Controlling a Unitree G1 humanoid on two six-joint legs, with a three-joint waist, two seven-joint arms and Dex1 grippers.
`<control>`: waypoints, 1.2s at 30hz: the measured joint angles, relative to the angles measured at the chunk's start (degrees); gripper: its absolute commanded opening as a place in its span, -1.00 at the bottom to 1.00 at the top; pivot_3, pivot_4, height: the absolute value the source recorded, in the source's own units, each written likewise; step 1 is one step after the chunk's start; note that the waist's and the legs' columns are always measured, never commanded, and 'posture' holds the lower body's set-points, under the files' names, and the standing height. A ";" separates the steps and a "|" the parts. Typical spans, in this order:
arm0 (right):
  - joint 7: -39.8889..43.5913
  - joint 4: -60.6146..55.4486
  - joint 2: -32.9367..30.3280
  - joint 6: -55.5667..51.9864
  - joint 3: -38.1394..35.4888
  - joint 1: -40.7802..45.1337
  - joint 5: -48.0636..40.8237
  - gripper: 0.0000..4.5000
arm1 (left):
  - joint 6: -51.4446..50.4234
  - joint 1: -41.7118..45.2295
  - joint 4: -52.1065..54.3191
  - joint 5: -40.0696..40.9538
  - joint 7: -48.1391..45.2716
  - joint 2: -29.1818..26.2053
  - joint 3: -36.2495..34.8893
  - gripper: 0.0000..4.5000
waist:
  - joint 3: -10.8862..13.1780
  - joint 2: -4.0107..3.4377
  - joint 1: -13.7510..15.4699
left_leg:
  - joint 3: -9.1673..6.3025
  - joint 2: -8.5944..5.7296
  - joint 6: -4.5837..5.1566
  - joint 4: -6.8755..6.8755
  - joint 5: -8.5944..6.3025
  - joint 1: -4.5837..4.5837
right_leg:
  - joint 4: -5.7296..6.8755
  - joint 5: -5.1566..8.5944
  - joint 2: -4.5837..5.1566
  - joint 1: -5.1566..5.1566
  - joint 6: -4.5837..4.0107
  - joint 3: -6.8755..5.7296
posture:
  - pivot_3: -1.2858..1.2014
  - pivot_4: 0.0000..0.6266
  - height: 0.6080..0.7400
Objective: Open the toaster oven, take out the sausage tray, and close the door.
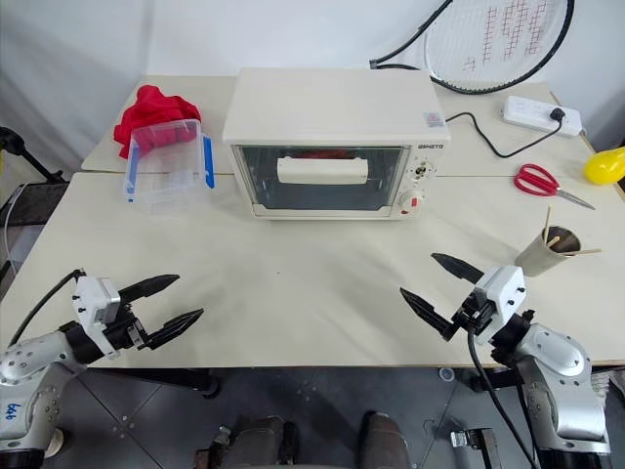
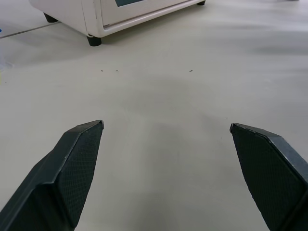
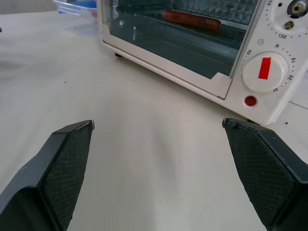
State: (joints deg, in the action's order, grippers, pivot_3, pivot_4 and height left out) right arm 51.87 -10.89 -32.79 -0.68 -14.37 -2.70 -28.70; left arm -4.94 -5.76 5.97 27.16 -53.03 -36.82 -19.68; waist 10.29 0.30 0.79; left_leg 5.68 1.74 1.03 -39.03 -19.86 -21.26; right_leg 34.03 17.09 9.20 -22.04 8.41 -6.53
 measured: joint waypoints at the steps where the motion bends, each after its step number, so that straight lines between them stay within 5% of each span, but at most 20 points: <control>1: 0.14 0.00 -0.20 -0.62 0.00 0.00 -0.27 0.99 | 0.32 -0.02 0.02 -0.08 0.26 0.05 0.00 1.00 | 0.00 0.00 -0.01 | 0.00 0.00 0.00 0.00 0.00 0.00 | 0.00 0.00 0.00 0.00 0.00 0.00 | 0.03 -0.52 1.00; 5: 0.51 -1.75 -0.41 -5.37 0.58 0.68 -3.39 0.99 | -4.44 1.04 0.91 4.74 0.56 0.26 -0.20 1.00 | 0.00 0.00 -0.05 | -0.01 0.03 0.00 -0.02 0.00 0.00 | 0.04 0.00 0.00 0.00 0.00 0.01 | 0.03 -0.52 1.00; 12: -1.54 -7.15 -2.75 -23.81 4.10 16.43 -15.70 0.99 | -16.85 14.88 5.41 20.42 -0.52 -2.27 -2.93 1.00 | -0.10 -0.17 -0.17 | -0.11 0.01 0.02 -0.04 -0.03 0.08 | 0.21 -0.05 0.04 -0.01 -0.08 -0.09 | 0.03 -0.52 1.00; 21: -4.65 1.14 2.11 -28.03 10.59 31.04 -11.82 0.99 | -18.08 15.61 4.35 19.72 -1.89 -1.51 -0.42 1.00 | -0.07 -0.11 -1.01 | 0.48 -0.13 0.02 -0.15 -0.07 -0.22 | 0.29 -0.04 0.02 -0.46 -0.09 -0.45 | 0.03 -0.52 1.00; 36: -1.45 9.59 7.14 -21.83 11.93 38.20 -4.97 0.99 | -17.36 13.94 4.48 18.67 -2.00 0.82 0.43 1.00 | -0.07 -0.11 -1.07 | 0.92 -0.08 0.02 -0.15 -0.07 -0.21 | 0.36 -0.04 0.01 -0.53 -0.09 -0.39 | 0.03 -0.52 1.00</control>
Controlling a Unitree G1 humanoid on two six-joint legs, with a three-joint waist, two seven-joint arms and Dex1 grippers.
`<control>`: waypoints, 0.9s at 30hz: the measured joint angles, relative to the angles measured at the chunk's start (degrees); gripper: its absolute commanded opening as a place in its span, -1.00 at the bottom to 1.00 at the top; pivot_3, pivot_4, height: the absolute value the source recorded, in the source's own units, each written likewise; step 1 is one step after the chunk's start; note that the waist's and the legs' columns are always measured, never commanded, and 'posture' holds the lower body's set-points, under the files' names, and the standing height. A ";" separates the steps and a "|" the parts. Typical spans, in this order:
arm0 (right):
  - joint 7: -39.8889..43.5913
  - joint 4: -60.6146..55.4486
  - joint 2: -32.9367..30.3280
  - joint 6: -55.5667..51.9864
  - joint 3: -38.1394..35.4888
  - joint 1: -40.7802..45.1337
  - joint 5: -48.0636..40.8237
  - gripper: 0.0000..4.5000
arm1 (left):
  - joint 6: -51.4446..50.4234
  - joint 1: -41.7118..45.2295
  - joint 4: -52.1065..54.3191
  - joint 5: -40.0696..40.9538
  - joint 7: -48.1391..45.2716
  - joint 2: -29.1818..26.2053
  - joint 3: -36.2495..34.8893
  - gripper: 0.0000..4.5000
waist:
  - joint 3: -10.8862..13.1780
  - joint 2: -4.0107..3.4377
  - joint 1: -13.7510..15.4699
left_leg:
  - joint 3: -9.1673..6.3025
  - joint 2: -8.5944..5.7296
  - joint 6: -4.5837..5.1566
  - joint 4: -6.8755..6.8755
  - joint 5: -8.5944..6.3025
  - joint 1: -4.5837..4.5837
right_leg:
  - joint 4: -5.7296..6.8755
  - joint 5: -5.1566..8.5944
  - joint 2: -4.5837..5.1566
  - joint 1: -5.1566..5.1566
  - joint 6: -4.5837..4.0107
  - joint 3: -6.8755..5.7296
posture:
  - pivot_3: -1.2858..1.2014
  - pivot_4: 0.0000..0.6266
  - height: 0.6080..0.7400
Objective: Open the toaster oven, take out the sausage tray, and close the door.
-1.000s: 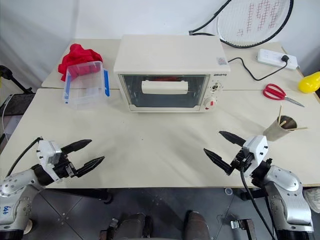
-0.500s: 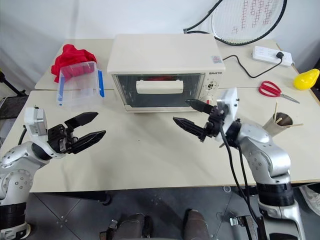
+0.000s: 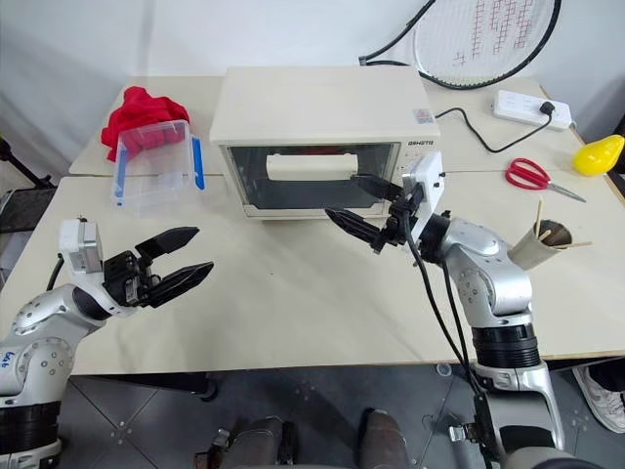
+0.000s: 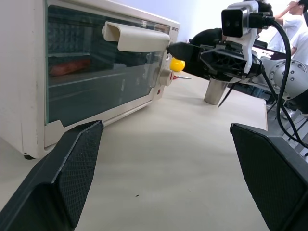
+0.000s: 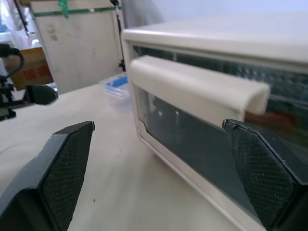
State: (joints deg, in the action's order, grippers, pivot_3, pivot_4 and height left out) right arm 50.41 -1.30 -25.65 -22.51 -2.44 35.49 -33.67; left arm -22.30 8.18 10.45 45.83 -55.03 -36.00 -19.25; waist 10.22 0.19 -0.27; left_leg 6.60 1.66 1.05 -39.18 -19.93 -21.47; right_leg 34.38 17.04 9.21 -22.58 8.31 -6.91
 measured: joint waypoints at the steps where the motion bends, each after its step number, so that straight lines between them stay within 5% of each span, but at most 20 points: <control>1: 0.26 0.00 0.00 0.24 0.00 0.17 0.28 0.99 | 0.00 0.00 0.00 0.00 0.02 0.00 0.00 1.00 | 0.00 0.00 0.01 | 0.00 0.00 0.00 0.00 0.00 0.00 | 0.00 0.00 0.00 0.00 0.00 0.00 | 0.03 -0.52 1.00; 27: 3.39 7.45 -0.15 3.32 1.81 3.32 4.73 0.99 | -0.75 0.46 -0.18 0.08 -0.52 0.61 -0.15 1.00 | 0.00 0.00 -0.31 | 0.11 0.02 0.00 0.01 0.00 0.04 | 0.06 0.01 0.00 -0.05 -0.02 0.04 | 0.03 -0.52 1.00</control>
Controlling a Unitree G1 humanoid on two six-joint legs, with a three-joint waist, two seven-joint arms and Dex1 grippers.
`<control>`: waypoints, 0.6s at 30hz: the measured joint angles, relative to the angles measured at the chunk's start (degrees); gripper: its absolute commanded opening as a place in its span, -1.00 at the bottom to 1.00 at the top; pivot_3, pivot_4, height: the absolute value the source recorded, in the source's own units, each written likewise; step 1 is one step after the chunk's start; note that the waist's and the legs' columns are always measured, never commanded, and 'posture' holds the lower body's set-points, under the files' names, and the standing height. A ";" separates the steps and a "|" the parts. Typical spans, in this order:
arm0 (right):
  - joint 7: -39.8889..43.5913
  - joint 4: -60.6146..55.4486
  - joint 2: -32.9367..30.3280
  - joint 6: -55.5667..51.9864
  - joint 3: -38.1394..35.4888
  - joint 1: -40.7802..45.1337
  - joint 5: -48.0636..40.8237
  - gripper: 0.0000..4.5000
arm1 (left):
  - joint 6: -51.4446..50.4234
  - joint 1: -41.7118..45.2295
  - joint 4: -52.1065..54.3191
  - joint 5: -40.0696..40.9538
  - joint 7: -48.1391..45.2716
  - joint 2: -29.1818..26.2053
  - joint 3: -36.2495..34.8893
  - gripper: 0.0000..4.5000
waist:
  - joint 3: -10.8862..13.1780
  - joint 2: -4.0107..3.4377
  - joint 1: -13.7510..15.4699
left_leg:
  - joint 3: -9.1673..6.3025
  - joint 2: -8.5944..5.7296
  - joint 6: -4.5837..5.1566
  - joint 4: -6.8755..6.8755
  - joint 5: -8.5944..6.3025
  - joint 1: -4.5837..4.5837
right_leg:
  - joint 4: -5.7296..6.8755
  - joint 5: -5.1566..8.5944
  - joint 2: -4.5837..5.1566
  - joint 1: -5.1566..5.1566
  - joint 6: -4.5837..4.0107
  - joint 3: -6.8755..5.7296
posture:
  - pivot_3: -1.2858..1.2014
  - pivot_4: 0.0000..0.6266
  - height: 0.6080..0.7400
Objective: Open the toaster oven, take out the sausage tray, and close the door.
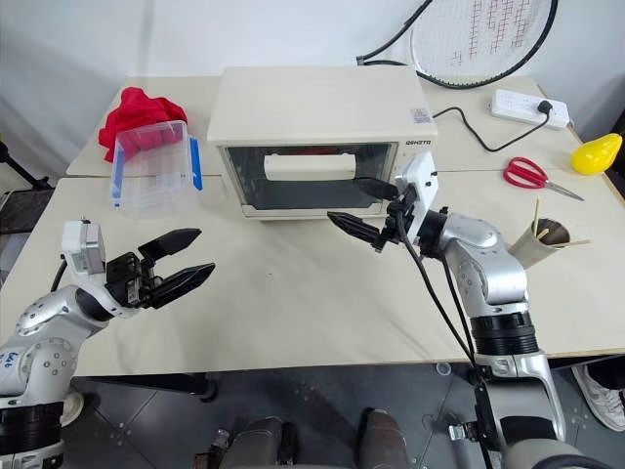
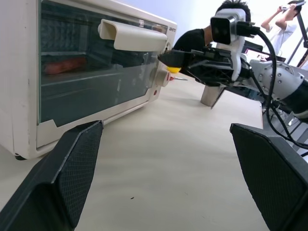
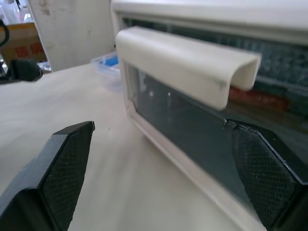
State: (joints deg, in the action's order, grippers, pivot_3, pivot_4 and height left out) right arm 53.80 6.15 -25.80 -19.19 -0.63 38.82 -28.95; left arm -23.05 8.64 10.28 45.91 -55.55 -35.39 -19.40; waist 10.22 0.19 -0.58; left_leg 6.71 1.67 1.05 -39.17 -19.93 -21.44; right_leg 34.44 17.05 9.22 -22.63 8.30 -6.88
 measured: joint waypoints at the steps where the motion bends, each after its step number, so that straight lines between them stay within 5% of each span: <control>1: 0.41 0.39 0.10 0.90 0.00 0.27 0.10 0.99 | -0.03 0.06 0.00 0.01 -0.01 0.00 -0.02 1.00 | 0.00 0.00 0.04 | 0.00 -0.01 0.00 0.00 0.00 0.00 | 0.00 0.00 0.00 0.00 0.00 0.00 | 0.03 -0.52 1.00; 15: 10.15 -3.64 -2.14 3.80 0.41 -4.32 -1.19 0.99 | -2.04 1.83 -2.56 1.49 2.13 0.21 -2.15 1.00 | 0.00 0.01 -0.37 | -0.02 0.02 0.00 0.01 0.00 0.00 | 0.01 0.00 0.00 -0.01 0.00 -0.04 | 0.03 -0.52 1.00; 18: 13.44 -4.53 -4.77 7.51 1.55 -6.13 1.50 1.00 | -3.06 4.74 -4.55 3.15 2.52 0.01 -3.60 0.72 | 0.00 0.01 -0.52 | -0.01 0.01 0.00 0.02 -0.01 0.00 | 0.02 0.00 0.00 -0.01 0.00 -0.05 | 0.03 -0.52 1.00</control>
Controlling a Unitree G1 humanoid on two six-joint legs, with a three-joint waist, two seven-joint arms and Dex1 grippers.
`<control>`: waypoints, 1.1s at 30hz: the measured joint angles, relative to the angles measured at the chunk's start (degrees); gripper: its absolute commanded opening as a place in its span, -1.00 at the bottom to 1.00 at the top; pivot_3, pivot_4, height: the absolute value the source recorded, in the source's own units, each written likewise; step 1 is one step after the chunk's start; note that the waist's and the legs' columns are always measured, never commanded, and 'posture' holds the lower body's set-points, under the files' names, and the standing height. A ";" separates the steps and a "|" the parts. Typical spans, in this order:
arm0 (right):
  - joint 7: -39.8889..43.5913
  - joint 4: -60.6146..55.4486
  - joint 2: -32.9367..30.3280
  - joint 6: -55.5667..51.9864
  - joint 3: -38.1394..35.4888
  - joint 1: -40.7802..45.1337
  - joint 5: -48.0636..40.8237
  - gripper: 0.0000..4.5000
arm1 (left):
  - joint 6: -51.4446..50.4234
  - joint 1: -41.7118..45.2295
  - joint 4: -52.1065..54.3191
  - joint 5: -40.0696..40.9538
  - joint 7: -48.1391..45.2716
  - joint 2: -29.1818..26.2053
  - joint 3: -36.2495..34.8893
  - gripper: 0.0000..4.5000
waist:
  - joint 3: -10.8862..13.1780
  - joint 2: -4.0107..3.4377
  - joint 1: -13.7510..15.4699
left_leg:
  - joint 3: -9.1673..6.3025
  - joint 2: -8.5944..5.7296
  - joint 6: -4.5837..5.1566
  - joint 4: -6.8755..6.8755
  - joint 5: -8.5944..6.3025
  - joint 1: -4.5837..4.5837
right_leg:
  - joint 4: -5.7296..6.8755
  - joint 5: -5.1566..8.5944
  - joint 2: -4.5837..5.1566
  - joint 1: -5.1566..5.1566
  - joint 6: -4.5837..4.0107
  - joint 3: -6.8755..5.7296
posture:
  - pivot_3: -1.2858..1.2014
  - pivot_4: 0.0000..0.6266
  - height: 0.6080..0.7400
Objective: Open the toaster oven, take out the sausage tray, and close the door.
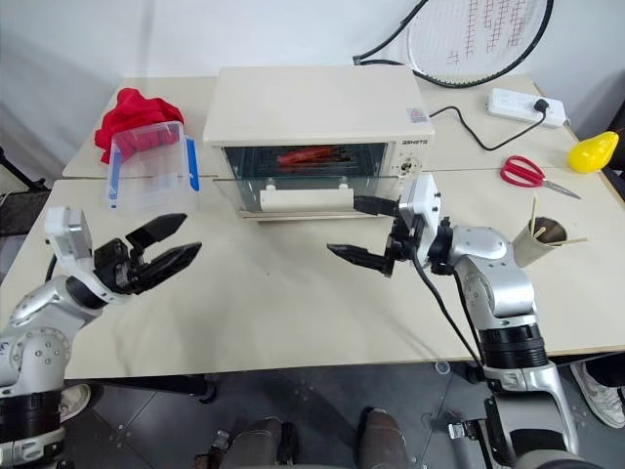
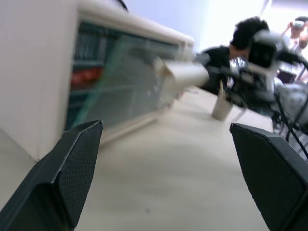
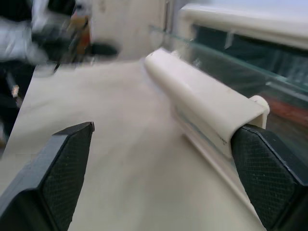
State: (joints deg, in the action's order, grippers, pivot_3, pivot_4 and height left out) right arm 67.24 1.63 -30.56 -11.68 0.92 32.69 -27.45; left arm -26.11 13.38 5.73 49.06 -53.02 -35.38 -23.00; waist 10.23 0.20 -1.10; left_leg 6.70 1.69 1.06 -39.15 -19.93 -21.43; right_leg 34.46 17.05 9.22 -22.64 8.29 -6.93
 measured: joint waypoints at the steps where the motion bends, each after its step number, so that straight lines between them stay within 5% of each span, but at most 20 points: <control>1: 0.76 -0.05 -0.27 1.49 0.41 -0.68 0.97 1.00 | -0.21 0.82 -0.55 0.34 0.45 0.02 -0.64 0.61 | 0.00 0.01 -0.11 | 0.00 0.00 0.00 0.00 0.00 0.00 | -0.01 0.00 0.00 0.00 0.00 -0.01 | 0.03 -0.52 1.00; 13: 1.90 0.79 -0.18 7.80 1.08 -2.32 3.69 1.00 | 3.21 16.37 -12.00 -6.10 1.44 4.05 5.99 -0.98 | 0.01 0.02 -0.38 | 0.02 -0.04 -0.01 -0.02 0.00 0.01 | 0.01 0.00 -0.01 0.01 0.00 -0.10 | 0.03 -0.52 1.00; 26: 0.08 -1.66 -1.65 8.03 0.49 -7.52 4.73 1.00 | 8.18 23.97 -21.98 -15.29 -1.96 9.86 14.33 -0.98 | 0.03 0.06 -0.33 | 0.00 -0.04 0.00 -0.04 0.01 0.01 | 0.02 0.00 0.00 0.04 0.00 -0.25 | 0.03 -0.52 1.00; 33: -7.93 -14.04 -5.94 6.35 -10.12 -30.15 4.73 1.00 | 9.13 20.48 -22.28 -18.61 -4.57 9.76 16.91 -0.98 | 0.04 0.08 2.06 | 0.00 -0.04 0.00 -0.09 0.00 0.01 | 0.02 0.00 0.02 0.06 0.00 -0.24 | 0.03 -0.52 1.00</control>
State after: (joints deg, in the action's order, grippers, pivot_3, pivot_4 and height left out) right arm 59.32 -12.42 -36.50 -5.33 -9.19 2.54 -22.71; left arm -16.99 33.86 -16.55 30.46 -57.59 -25.62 -6.09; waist 10.26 0.28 0.95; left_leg 6.70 1.64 1.06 -39.24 -19.93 -21.43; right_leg 34.48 17.05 9.24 -22.58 8.30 -7.17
